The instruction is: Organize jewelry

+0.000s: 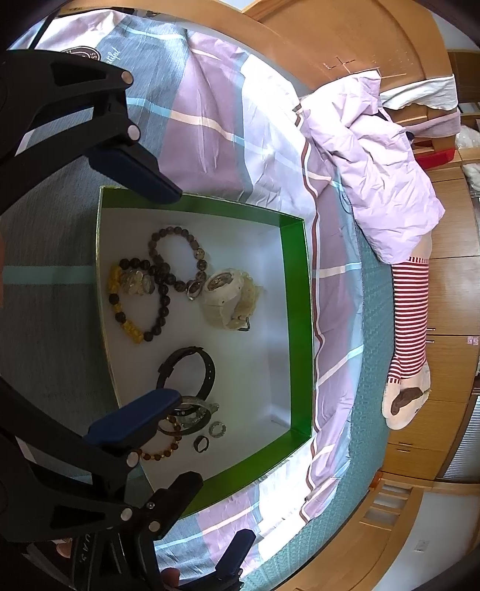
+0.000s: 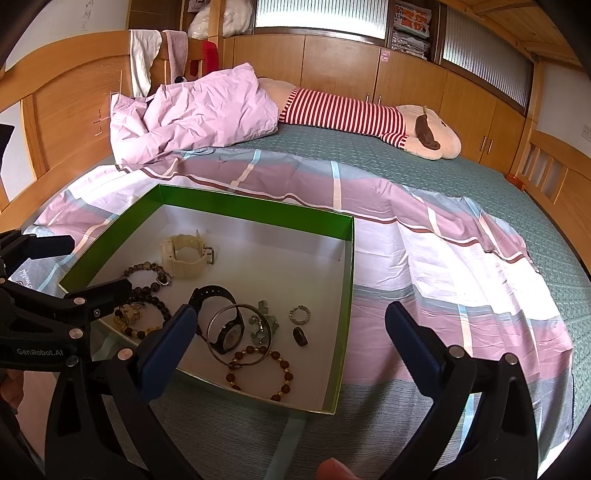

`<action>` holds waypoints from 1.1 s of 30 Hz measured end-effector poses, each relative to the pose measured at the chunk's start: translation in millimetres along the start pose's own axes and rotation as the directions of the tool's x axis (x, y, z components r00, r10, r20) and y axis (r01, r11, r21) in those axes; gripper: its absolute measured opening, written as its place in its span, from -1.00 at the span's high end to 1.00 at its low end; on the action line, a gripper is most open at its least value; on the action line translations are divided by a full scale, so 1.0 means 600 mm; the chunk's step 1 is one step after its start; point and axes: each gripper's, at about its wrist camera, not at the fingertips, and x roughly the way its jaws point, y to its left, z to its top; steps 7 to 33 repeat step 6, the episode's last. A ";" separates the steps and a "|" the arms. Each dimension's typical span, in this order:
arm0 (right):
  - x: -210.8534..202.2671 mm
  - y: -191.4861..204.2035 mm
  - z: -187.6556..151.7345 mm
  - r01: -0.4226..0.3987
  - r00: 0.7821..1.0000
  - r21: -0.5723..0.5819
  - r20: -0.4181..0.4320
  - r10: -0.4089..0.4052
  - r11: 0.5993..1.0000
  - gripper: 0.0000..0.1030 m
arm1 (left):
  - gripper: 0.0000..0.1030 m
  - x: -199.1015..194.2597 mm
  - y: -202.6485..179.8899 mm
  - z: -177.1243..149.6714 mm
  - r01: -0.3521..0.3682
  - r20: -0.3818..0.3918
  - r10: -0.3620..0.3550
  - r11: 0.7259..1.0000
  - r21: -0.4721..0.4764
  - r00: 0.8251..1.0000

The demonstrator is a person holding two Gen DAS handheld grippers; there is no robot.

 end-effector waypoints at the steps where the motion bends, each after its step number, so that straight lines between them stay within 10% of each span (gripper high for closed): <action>1: 0.000 0.000 0.000 0.001 1.000 0.000 0.001 -0.001 1.000 -0.94 | -0.92 0.000 -0.001 0.000 0.000 -0.001 0.000 1.000 0.000 1.000; 33: 0.000 0.000 0.000 0.002 1.000 -0.001 0.002 -0.002 1.000 -0.94 | -0.92 0.001 0.000 0.001 0.004 -0.007 -0.004 1.000 -0.003 1.000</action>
